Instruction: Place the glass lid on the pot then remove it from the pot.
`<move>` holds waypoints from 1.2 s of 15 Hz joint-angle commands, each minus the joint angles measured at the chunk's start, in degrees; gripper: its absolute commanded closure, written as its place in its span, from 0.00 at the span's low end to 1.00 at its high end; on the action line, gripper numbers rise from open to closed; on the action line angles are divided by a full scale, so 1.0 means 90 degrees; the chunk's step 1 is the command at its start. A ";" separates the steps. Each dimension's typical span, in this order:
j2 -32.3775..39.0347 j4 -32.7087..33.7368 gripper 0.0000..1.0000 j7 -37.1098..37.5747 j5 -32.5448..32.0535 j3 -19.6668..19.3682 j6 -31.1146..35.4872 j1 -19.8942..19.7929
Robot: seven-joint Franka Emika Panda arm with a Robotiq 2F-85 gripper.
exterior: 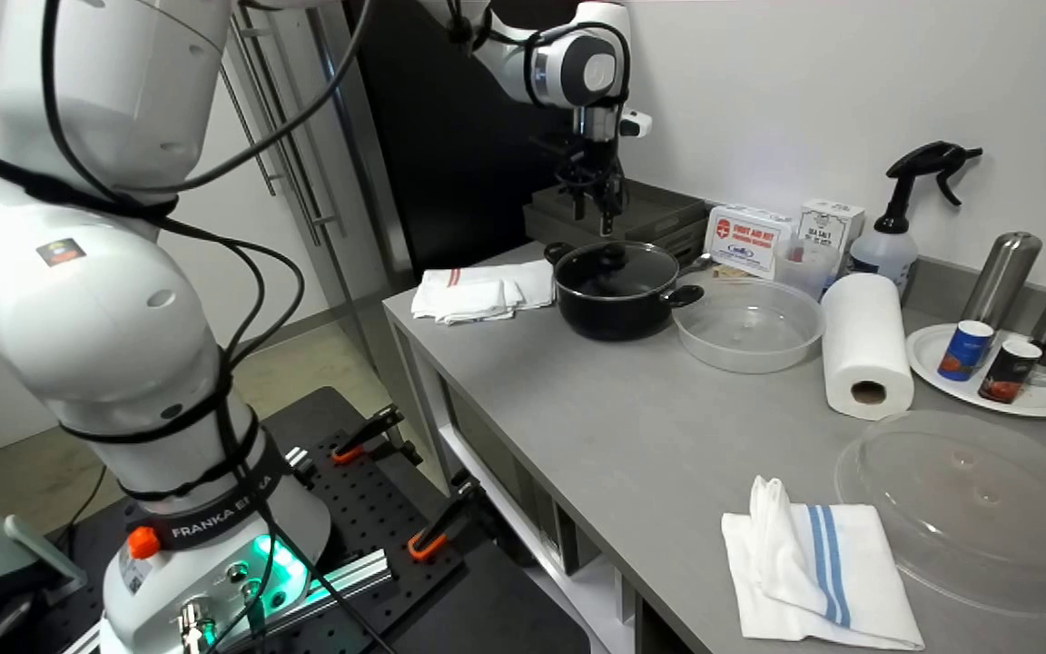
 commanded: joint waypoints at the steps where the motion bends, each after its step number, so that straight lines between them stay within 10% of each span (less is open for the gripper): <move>1: 0.0603 0.0849 0.00 0.0317 -0.0135 -0.0203 -0.0321 0.0155; 18: 0.1926 0.2718 0.00 0.0665 -0.0207 -0.0422 -0.1193 0.0313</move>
